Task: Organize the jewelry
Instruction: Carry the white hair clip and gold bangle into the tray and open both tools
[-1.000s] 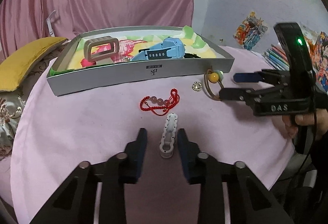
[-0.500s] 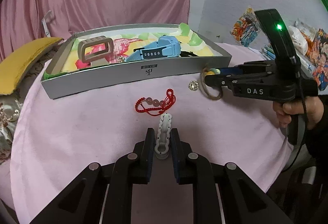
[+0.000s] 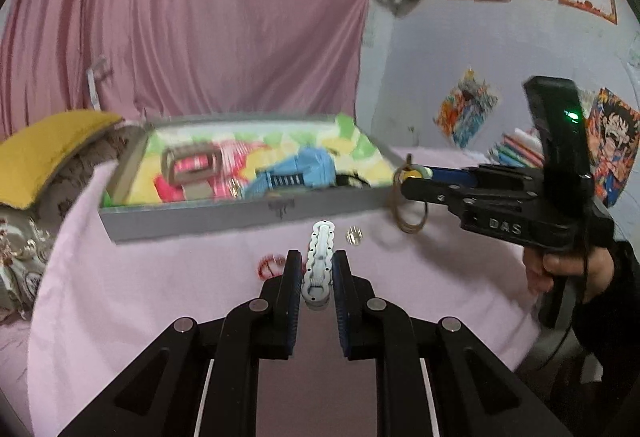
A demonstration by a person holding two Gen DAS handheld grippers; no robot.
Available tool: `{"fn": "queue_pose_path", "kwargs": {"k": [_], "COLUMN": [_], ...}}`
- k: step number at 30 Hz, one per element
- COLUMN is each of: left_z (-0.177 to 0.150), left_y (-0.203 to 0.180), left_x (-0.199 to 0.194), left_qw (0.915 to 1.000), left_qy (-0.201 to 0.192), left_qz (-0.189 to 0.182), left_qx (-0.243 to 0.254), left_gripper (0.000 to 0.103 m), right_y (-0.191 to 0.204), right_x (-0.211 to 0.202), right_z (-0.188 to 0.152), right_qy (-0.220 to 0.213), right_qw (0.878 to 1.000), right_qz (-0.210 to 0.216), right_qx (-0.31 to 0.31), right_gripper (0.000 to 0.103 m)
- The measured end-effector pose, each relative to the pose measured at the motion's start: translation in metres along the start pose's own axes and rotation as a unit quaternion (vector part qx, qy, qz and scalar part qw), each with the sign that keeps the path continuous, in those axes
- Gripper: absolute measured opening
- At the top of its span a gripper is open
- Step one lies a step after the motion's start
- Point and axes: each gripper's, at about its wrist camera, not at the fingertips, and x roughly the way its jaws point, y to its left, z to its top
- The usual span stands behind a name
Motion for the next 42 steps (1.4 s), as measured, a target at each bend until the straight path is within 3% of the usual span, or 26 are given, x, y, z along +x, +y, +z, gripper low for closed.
{"fn": "queue_pose_path", "kwargs": {"k": [7, 13, 20, 29, 36, 42], "left_z": [0.023, 0.052, 0.075, 0.088, 0.087, 0.083], "left_y": [0.004, 0.015, 0.025, 0.043, 0.060, 0.055], "left_x": [0.000, 0.013, 0.027, 0.065, 0.090, 0.107], "left_qw": [0.9967, 0.9890, 0.9782, 0.9844, 0.9913, 0.9959], "left_qy": [-0.079, -0.141, -0.195, -0.151, -0.084, -0.031], "left_qz": [0.019, 0.037, 0.069, 0.080, 0.073, 0.065], "left_qx": [-0.005, -0.025, -0.023, -0.043, -0.070, -0.054], "left_gripper": [0.014, 0.014, 0.014, 0.014, 0.014, 0.015], "right_y": [0.001, 0.002, 0.003, -0.005, -0.025, -0.034], "right_x": [-0.011, -0.007, 0.013, 0.041, 0.068, 0.083], "right_z": [0.019, 0.036, 0.044, 0.052, 0.047, 0.041], "right_qy": [-0.089, -0.151, -0.181, -0.144, -0.067, -0.011], "right_qw": [0.996, 0.987, 0.981, 0.986, 0.991, 0.993], "right_qz": [-0.006, -0.023, -0.049, -0.063, -0.065, -0.061], "right_qx": [0.030, 0.047, 0.045, 0.060, 0.092, 0.103], "right_gripper": [0.024, 0.024, 0.024, 0.024, 0.024, 0.024]}}
